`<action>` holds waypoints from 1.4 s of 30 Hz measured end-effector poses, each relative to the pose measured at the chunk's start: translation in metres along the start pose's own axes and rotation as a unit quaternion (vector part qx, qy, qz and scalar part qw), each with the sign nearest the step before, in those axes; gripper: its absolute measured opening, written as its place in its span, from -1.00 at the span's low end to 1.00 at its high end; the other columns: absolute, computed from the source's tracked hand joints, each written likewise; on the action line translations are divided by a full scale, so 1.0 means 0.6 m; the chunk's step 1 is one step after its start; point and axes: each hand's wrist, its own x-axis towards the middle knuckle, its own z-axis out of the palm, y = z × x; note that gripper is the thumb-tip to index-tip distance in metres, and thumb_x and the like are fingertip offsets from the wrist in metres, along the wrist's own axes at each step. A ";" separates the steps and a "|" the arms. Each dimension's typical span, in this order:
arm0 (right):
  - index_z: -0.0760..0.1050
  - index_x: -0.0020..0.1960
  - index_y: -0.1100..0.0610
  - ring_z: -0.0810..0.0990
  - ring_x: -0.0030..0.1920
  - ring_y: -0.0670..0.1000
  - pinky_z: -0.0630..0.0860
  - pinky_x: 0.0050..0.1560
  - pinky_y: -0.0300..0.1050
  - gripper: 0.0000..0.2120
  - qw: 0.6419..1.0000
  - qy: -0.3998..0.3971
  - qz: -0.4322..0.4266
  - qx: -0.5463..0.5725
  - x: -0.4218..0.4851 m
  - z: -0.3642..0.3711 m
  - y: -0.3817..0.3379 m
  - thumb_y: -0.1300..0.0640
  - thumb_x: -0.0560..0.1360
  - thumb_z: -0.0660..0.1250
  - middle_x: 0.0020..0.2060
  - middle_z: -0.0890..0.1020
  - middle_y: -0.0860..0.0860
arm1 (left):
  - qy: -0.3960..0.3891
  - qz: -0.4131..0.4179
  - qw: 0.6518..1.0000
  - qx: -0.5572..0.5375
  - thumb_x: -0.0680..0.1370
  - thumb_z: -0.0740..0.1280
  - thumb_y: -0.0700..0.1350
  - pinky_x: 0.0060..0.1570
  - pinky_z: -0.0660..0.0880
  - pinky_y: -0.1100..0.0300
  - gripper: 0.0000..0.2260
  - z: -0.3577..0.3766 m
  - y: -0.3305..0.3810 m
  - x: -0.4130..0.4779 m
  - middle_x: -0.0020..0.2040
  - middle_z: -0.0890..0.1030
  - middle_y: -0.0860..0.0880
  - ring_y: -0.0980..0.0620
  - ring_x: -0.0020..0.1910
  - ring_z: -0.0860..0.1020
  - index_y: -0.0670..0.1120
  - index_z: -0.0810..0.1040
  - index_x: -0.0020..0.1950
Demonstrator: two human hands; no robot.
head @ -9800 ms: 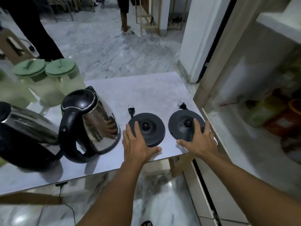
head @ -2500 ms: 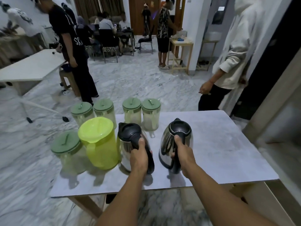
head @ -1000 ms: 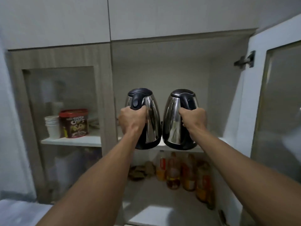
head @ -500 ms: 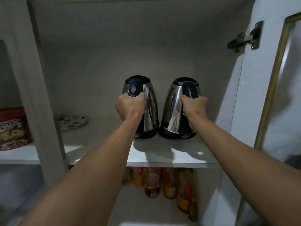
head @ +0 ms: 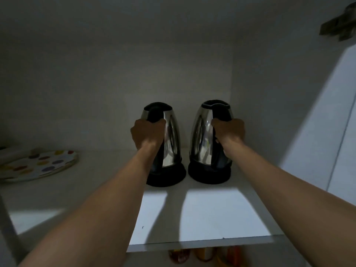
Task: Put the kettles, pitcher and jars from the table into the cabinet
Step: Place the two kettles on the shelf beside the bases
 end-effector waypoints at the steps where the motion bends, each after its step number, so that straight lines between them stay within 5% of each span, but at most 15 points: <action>1: 0.42 -0.35 0.13 0.56 -0.40 0.13 0.55 -0.35 -0.01 -0.76 1.000 -0.004 0.000 -0.004 0.001 0.003 0.004 -0.01 0.23 0.39 -0.37 0.59 0.14 | -0.005 -0.005 1.000 -0.007 0.33 0.38 0.07 -0.25 0.68 -0.02 -0.64 0.002 -0.006 0.007 -0.25 0.69 -0.18 -0.16 -0.29 0.68 -0.24 0.63 -0.16; 9: 0.41 -0.37 0.17 0.42 -0.58 0.07 0.40 -0.43 -0.09 -0.83 0.997 -0.071 0.004 0.000 0.019 0.020 0.008 0.11 0.24 0.37 -0.47 0.52 0.11 | -0.035 -0.019 0.999 -0.022 0.18 0.33 0.17 -0.22 0.67 -0.12 -0.44 0.016 -0.020 0.037 -0.18 0.69 -0.22 -0.23 -0.22 0.69 -0.26 0.64 -0.07; 18: 0.52 -0.22 0.20 0.55 -0.39 0.17 0.52 -0.37 -0.03 -0.74 0.995 -0.076 0.018 -0.056 0.005 0.011 0.006 0.05 0.18 0.36 -0.30 0.62 0.21 | -0.049 -0.049 0.997 -0.024 0.30 0.37 0.06 -0.23 0.68 -0.08 -0.58 0.001 -0.010 -0.001 -0.20 0.70 -0.20 -0.18 -0.26 0.70 -0.26 0.64 -0.05; 23: 0.57 -0.15 0.24 0.59 -0.41 0.17 0.62 -0.29 0.05 -0.78 0.996 -0.064 0.018 -0.068 -0.019 -0.011 0.026 0.11 0.30 0.39 -0.29 0.66 0.21 | -0.061 -0.035 0.997 -0.011 0.37 0.34 0.04 -0.19 0.68 0.02 -0.67 0.002 -0.028 -0.030 -0.19 0.69 -0.15 -0.14 -0.26 0.68 -0.20 0.64 -0.09; 27: 0.61 0.00 0.22 0.68 -0.14 0.22 0.56 -0.22 -0.05 -0.71 0.992 -0.035 -0.002 -0.119 -0.042 -0.017 0.049 0.12 0.32 0.42 -0.16 0.68 0.17 | -0.038 0.002 0.998 0.054 0.40 0.34 -0.02 -0.40 0.47 0.28 -0.74 0.001 -0.050 -0.048 -0.18 0.65 -0.07 -0.08 -0.25 0.63 -0.18 0.60 -0.06; 31: 0.60 0.04 0.19 0.66 -0.03 0.26 0.47 -0.18 -0.09 -0.74 0.992 0.017 -0.005 -0.124 -0.071 -0.013 0.094 0.14 0.37 0.45 -0.09 0.67 0.19 | 0.035 0.034 0.993 0.107 0.39 0.41 -0.09 -0.15 0.45 0.16 -0.66 0.003 -0.086 -0.089 -0.03 0.54 -0.18 -0.20 -0.10 0.54 -0.20 0.55 0.11; 35: 0.55 0.16 0.16 0.60 0.05 0.31 0.54 0.06 0.00 -0.56 0.989 0.038 0.049 -0.135 -0.095 -0.004 0.149 0.08 0.33 0.52 0.11 0.59 0.28 | 0.022 0.006 0.993 0.115 0.27 0.44 0.00 0.00 0.60 -0.03 -0.60 0.009 -0.152 -0.106 -0.06 0.60 -0.23 -0.28 -0.02 0.60 -0.15 0.62 0.05; 38: 0.42 0.23 0.18 0.55 0.12 0.32 0.41 0.02 -0.04 -0.37 0.987 0.026 0.092 -0.130 -0.108 -0.006 0.179 0.03 0.28 0.60 0.18 0.51 0.31 | -0.038 0.027 0.996 0.082 0.28 0.46 -0.01 -0.07 0.60 0.00 -0.60 0.006 -0.194 -0.123 -0.08 0.63 -0.14 -0.17 -0.07 0.62 -0.05 0.57 0.09; 42: 0.37 0.27 0.14 0.57 0.08 0.34 0.49 0.05 0.06 -0.33 0.987 0.018 0.070 -0.143 -0.101 0.001 0.188 -0.03 0.29 0.58 0.14 0.55 0.30 | -0.071 0.051 0.994 0.069 0.35 0.52 -0.07 -0.06 0.54 0.07 -0.54 0.014 -0.206 -0.111 0.01 0.64 -0.13 -0.14 0.03 0.59 -0.05 0.52 0.21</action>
